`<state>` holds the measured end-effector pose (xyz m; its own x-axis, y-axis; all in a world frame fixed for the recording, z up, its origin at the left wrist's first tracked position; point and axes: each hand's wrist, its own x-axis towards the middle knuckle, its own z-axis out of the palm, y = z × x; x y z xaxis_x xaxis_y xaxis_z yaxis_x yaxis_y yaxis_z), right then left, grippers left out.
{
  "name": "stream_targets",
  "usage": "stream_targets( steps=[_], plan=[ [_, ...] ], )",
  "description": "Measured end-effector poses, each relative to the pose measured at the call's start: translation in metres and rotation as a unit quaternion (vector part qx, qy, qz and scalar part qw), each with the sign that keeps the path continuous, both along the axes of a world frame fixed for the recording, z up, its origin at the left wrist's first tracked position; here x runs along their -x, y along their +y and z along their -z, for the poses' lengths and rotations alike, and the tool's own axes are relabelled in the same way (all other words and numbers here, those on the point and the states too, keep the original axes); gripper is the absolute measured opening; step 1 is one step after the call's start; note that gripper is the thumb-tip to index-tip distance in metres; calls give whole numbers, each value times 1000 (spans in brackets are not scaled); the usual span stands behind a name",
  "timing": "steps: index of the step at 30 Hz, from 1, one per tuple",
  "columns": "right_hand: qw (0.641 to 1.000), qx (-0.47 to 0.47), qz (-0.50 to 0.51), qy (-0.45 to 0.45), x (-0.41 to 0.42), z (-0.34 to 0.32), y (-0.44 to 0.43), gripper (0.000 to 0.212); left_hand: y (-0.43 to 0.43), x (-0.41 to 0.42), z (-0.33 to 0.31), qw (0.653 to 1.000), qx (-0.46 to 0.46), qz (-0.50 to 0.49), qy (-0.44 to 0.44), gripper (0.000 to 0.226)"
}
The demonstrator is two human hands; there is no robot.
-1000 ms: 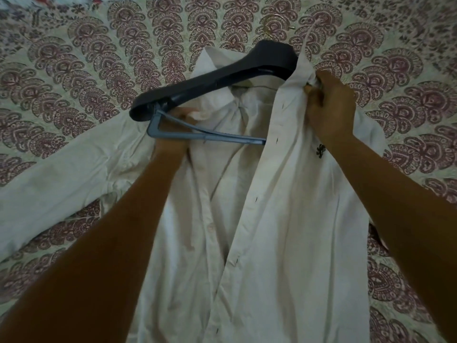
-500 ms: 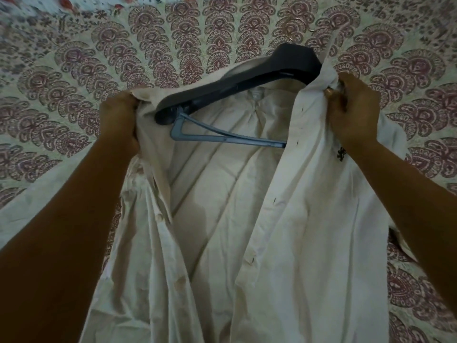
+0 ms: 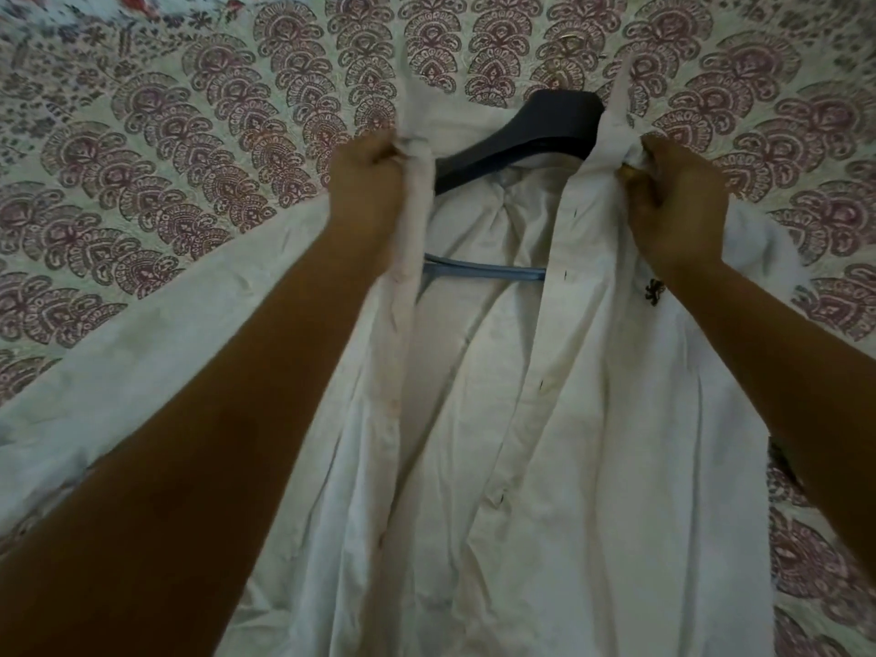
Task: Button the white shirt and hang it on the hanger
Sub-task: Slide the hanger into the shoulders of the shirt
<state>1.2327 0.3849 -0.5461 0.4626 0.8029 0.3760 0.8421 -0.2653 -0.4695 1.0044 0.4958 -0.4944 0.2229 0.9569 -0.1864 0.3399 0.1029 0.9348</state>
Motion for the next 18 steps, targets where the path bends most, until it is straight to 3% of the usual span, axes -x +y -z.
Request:
stream_targets(
  steps=[3, 6, 10, 13, 18],
  plan=[
    [1000, 0, -26, 6, 8, -1, 6, 29, -10, -25, 21, 999, -35, 29, 18, 23],
    [999, 28, -21, 7, 17, 2, 16, 32, -18, -36, 26, 996, -44, 68, 44, 40],
    [988, 151, -4, 24, 28, 5, 30, 41, -31, -35, 30, 982, -14, 173, 72, 49],
    [973, 228, -21, 9, 43, 3, 25, 59, -44, -19, 35, 953, -118, 221, 173, 47],
    [985, 163, -51, 14, 95, 5, -39, 63, -94, 18, 49, 911, -239, 229, 248, 41]
  ],
)
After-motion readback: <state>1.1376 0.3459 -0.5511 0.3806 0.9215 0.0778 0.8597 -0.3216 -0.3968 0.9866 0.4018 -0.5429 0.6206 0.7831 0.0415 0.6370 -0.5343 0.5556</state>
